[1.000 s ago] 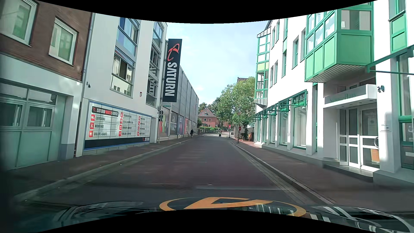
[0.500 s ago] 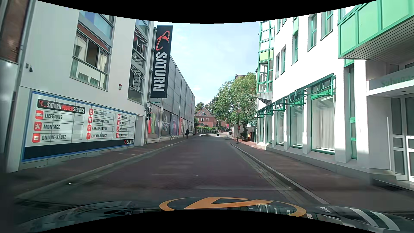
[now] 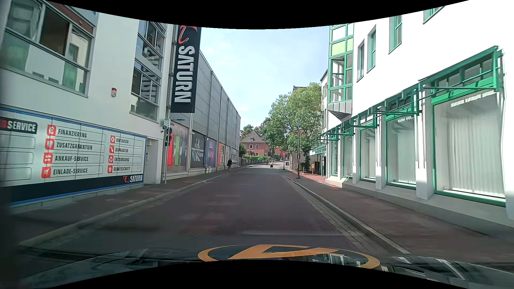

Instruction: Follow the waypoints while adhering to traffic rules and regulations

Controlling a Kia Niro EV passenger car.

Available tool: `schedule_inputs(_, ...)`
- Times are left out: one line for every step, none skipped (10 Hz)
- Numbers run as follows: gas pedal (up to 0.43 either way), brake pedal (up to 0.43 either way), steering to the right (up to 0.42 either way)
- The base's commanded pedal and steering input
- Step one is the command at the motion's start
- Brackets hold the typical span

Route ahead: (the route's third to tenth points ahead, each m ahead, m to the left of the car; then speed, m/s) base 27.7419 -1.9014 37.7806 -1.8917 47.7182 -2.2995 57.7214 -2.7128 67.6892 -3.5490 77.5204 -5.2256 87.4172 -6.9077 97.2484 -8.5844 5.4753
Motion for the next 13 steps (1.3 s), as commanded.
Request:
schedule_inputs(0.079, 0.000, -0.010)
schedule_inputs(0.079, 0.000, -0.014)
schedule_inputs(0.079, 0.000, -0.016)
schedule_inputs(0.067, 0.000, -0.015)
schedule_inputs(0.067, 0.000, -0.013)
schedule_inputs(0.067, 0.000, -0.012)
schedule_inputs(0.067, 0.000, -0.012)
schedule_inputs(0.067, 0.000, -0.012)
schedule_inputs(0.067, 0.000, -0.012)
schedule_inputs(0.067, 0.000, -0.009)
schedule_inputs(0.067, 0.000, -0.005)
schedule_inputs(0.067, 0.000, -0.003)
schedule_inputs(0.067, 0.000, -0.003)
